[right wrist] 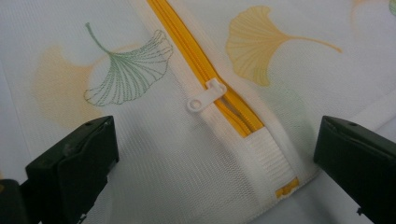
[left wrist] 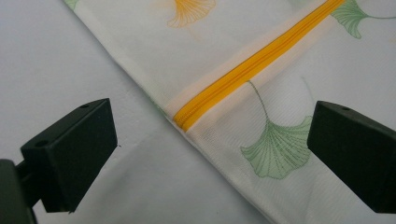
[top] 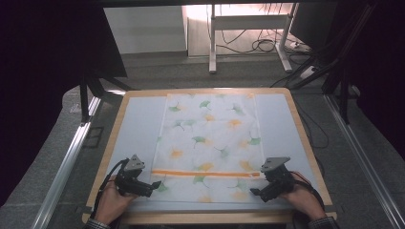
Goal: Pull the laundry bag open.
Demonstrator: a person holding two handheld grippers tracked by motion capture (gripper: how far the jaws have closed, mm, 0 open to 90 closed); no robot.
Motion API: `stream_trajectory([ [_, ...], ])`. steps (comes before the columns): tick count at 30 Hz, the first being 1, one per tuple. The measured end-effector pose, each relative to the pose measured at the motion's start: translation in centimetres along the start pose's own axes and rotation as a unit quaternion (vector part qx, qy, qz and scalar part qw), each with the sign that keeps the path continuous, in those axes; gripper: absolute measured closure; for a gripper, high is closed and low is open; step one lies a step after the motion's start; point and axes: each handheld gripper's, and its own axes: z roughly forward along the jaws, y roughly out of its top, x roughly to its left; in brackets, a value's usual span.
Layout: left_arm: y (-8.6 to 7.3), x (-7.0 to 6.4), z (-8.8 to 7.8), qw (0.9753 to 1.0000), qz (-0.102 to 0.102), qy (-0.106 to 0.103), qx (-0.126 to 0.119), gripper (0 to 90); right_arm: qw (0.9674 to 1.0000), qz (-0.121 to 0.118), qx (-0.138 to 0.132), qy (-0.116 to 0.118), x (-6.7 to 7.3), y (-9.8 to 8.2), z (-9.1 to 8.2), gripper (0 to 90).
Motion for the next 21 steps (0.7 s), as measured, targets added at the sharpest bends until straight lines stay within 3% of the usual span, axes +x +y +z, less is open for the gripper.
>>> stream_trajectory([
  [5,0.3,-0.2,0.1,0.9999,-0.001,-0.010,-0.007,1.6,0.9999,-0.006,-0.012,0.005,-0.1,-0.4,0.0,0.0],
  [14,1.7,-0.7,0.2,0.9997,0.013,-0.006,-0.021,8.4,0.9994,-0.021,-0.020,0.017,-0.4,-0.7,-0.2,0.0],
  [16,2.2,-0.6,0.3,0.9992,0.010,-0.025,-0.031,10.7,0.9993,-0.023,-0.020,0.019,-0.4,-0.7,-0.2,0.0],
  [18,2.4,-0.6,0.3,0.9990,0.010,-0.030,-0.032,13.4,0.9993,-0.024,-0.020,0.021,-0.5,-0.7,-0.2,0.0],
  [21,3.5,-1.1,1.0,0.9981,0.020,-0.048,-0.035,16.0,0.9993,-0.024,-0.021,0.022,-0.5,-0.8,-0.2,0.0],
])
